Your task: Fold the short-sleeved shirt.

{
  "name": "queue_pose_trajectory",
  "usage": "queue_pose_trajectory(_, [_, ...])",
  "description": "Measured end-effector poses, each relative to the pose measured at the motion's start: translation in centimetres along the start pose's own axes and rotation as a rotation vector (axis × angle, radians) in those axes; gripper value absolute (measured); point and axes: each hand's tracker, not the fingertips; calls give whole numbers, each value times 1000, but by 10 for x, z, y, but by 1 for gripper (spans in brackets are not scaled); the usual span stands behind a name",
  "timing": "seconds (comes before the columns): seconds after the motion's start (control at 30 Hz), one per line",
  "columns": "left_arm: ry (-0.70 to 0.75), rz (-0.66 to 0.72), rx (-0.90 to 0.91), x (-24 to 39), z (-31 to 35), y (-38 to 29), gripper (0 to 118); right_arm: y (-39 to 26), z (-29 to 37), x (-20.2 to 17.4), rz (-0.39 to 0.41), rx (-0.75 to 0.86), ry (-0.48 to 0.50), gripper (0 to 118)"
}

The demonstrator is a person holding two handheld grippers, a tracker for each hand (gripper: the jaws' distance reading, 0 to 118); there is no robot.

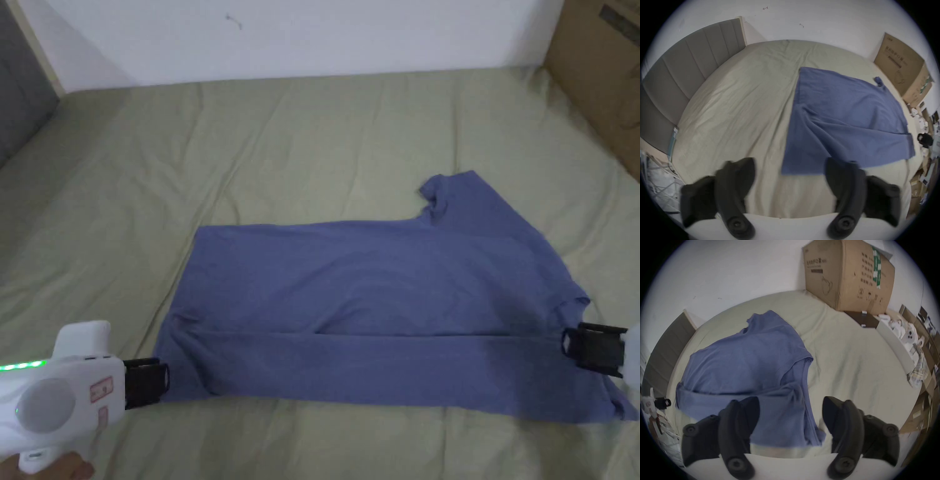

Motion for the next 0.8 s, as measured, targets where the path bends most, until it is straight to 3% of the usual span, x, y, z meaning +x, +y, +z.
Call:
queue_pose_trajectory(0.03, [-17, 15, 21, -1, 6, -7, 58, -9, 9, -4, 0, 2, -11, 67])
queue_pose_trajectory(0.07, [6, 9, 5, -1, 8, -18, 18, -19, 15, -7, 2, -1, -21, 38])
queue_pose_trajectory(0.1, [36, -12, 4, 3, 8, -30, 2, -30, 18, -11, 6, -7, -44, 14])
queue_pose_trajectory(0.13, [68, -42, 35, 5, 9, -41, 2, -40, 22, -13, 8, -7, -36, 7])
queue_pose_trajectory(0.2, [45, -54, 30, 9, 10, -52, 0, -58, 27, -17, 5, -22, -19, 2])
queue_pose_trajectory(0.3, [6, -9, 17, 6, -3, -41, 1, -74, 27, -22, -20, -71, 17, 2])
queue_pose_trajectory(0.33, [15, -3, 15, 3, -11, -34, 13, -78, 27, -22, -33, -74, 18, 2])
queue_pose_trajectory(0.37, [20, 1, 15, 0, -20, -27, 55, -79, 26, -22, -48, -79, 15, 2])
queue_pose_trajectory(0.4, [31, 9, 20, -5, -32, -20, 87, -80, 26, -20, -61, -83, 26, 2])
queue_pose_trajectory(0.43, [46, 19, 5, -3, -41, -11, 103, -81, 27, -18, -74, -81, 32, 2])
queue_pose_trajectory(0.63, [89, 9, -122, -7, -99, -8, 86, -80, 30, -15, -85, -76, 19, 2])
queue_pose_trajectory(0.67, [109, -1, -87, -6, -95, -10, 71, -79, 29, -15, -94, -73, 17, 3])
queue_pose_trajectory(0.7, [101, -17, -90, 0, -84, -7, 44, -78, 27, -13, -104, -72, 15, 10])
queue_pose_trajectory(0.73, [104, -22, -80, 0, -78, -4, 15, -76, 25, -13, -112, -76, 7, 29])
queue_pose_trajectory(0.77, [120, -42, -56, -1, -75, -1, 7, -74, 18, -7, -115, -82, -4, 61])
queue_pose_trajectory(0.8, [110, -43, -56, -4, -75, 1, 7, -71, 12, -5, -115, -83, 2, 73])
